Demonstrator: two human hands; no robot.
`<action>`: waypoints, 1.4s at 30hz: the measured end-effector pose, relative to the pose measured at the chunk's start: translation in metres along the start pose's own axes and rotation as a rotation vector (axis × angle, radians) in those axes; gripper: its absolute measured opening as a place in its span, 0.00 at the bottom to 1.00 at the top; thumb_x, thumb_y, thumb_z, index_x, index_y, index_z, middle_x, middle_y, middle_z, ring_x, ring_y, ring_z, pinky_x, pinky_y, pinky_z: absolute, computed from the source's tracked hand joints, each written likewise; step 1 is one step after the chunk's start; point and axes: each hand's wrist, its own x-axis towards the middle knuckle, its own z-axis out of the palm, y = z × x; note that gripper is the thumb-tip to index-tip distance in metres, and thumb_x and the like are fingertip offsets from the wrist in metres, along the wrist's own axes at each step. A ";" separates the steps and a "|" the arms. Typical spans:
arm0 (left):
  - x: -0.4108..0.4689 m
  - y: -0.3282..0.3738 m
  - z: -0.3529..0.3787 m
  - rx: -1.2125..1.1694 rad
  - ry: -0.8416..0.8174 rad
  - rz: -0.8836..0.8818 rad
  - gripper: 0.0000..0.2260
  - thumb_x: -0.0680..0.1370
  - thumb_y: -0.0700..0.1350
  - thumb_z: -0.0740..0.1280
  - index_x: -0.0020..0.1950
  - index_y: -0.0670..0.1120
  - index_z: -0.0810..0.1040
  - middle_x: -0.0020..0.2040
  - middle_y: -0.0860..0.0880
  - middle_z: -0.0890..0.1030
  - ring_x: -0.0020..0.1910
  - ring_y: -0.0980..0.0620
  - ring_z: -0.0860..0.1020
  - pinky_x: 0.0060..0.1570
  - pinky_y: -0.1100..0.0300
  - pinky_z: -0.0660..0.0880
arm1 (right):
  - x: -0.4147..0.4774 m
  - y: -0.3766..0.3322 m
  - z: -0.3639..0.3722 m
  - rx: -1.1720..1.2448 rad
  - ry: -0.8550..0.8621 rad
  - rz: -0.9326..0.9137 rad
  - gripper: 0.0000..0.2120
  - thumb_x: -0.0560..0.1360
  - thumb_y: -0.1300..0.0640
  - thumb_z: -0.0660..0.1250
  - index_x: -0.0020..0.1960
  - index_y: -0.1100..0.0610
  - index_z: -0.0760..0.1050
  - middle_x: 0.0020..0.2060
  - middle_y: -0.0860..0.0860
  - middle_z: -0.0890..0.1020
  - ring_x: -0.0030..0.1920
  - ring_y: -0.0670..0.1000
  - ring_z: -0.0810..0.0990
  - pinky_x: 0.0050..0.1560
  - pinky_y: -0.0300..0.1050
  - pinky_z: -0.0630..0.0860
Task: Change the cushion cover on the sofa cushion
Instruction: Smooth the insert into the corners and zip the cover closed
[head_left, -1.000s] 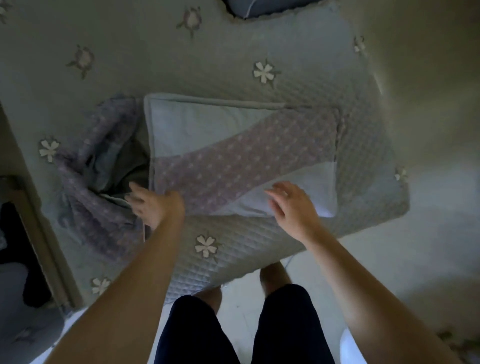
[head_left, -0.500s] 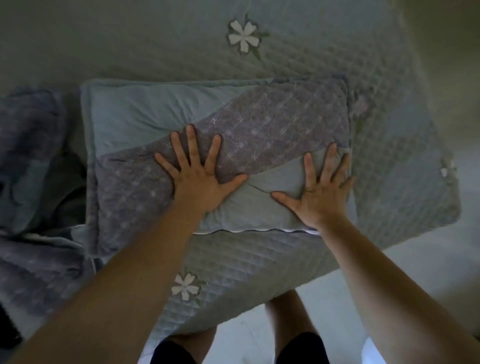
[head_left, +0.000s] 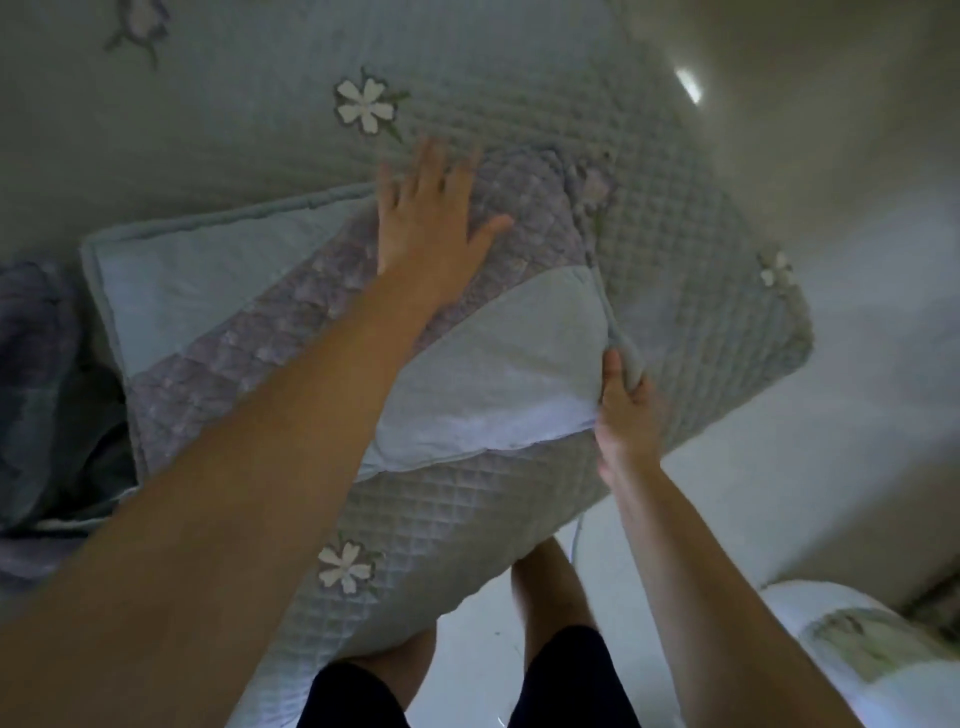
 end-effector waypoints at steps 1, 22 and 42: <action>0.012 -0.003 0.003 0.034 -0.107 -0.077 0.43 0.74 0.73 0.55 0.79 0.46 0.51 0.79 0.40 0.56 0.78 0.40 0.53 0.72 0.34 0.45 | 0.001 -0.007 -0.004 -0.049 0.082 -0.119 0.12 0.78 0.41 0.65 0.51 0.50 0.77 0.42 0.41 0.81 0.43 0.36 0.80 0.37 0.30 0.75; 0.004 -0.089 -0.015 -0.256 0.301 -0.515 0.24 0.78 0.61 0.62 0.63 0.44 0.71 0.62 0.40 0.73 0.58 0.39 0.74 0.54 0.46 0.72 | 0.032 -0.074 0.075 -0.351 0.167 -0.140 0.42 0.78 0.40 0.64 0.80 0.60 0.48 0.76 0.62 0.61 0.74 0.61 0.62 0.70 0.47 0.60; -0.172 -0.165 0.046 -0.506 0.333 -1.187 0.47 0.68 0.77 0.57 0.79 0.57 0.45 0.80 0.43 0.48 0.77 0.39 0.52 0.72 0.35 0.53 | -0.022 -0.066 0.174 -1.306 -0.201 -1.040 0.52 0.64 0.16 0.53 0.79 0.39 0.41 0.80 0.53 0.39 0.78 0.63 0.37 0.73 0.72 0.41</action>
